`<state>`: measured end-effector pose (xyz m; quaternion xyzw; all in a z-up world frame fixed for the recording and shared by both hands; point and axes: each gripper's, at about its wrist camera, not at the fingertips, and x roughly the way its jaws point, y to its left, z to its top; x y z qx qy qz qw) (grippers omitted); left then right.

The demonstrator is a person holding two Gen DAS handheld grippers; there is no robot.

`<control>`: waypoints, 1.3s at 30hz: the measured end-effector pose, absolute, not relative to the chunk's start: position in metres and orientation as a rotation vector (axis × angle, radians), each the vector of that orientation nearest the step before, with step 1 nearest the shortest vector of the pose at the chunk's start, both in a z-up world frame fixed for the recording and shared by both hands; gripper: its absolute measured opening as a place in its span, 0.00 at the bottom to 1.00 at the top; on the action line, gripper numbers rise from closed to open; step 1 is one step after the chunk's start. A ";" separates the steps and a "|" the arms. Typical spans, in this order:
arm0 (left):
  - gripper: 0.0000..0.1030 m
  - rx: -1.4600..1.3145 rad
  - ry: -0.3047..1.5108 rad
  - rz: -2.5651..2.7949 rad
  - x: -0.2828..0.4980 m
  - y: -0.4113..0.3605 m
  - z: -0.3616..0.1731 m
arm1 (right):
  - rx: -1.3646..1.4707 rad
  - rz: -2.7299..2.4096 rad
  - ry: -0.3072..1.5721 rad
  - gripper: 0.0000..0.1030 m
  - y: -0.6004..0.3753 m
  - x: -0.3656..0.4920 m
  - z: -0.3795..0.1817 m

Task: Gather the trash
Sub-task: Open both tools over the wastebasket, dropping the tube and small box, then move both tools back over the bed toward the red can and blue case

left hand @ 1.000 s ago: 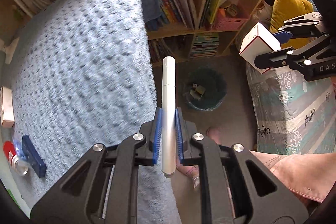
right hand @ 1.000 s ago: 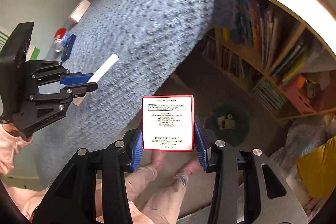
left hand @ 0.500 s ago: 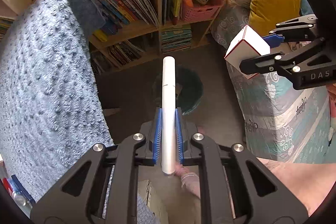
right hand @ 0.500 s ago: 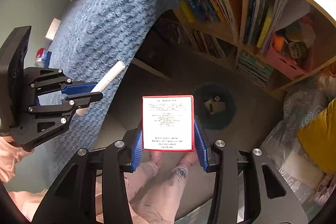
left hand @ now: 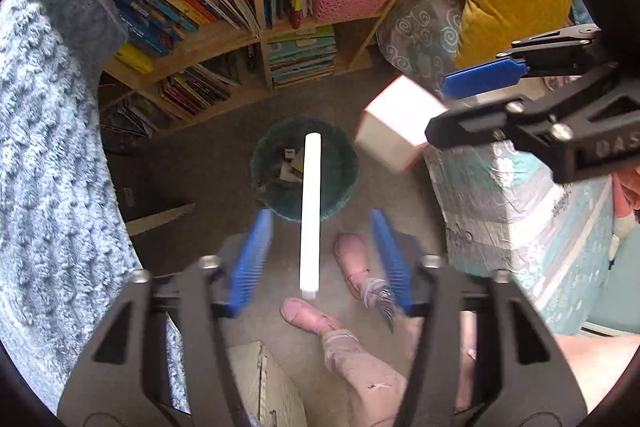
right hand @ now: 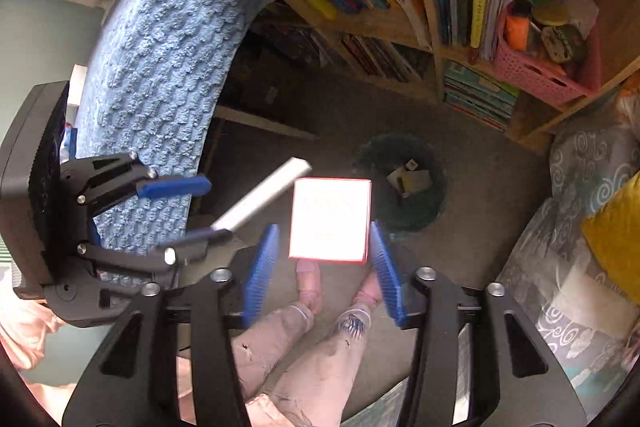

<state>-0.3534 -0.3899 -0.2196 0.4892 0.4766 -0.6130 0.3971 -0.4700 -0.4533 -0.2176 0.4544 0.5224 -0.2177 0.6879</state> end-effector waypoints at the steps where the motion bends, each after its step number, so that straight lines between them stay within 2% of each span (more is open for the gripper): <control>1: 0.57 1.243 1.194 -1.551 -0.354 -0.392 -0.220 | 1.015 -0.495 1.167 0.68 -0.456 -0.471 -0.218; 9: 0.63 1.224 1.182 -1.543 -0.340 -0.394 -0.210 | 1.046 -0.516 1.126 0.68 -0.470 -0.480 -0.212; 17: 0.63 1.101 1.176 -1.500 -0.295 -0.372 -0.170 | 0.952 -0.379 1.065 0.69 -0.463 -0.442 -0.171; 26: 0.67 0.900 1.167 -1.220 -0.173 -0.287 -0.113 | 0.727 -0.109 1.080 0.69 -0.427 -0.308 -0.120; 28: 0.72 0.873 1.163 -1.139 -0.144 -0.265 -0.105 | 0.686 -0.059 1.085 0.69 -0.412 -0.274 -0.112; 39: 0.72 0.740 1.156 -0.879 0.008 -0.155 -0.074 | 0.550 0.131 1.125 0.69 -0.326 -0.113 -0.086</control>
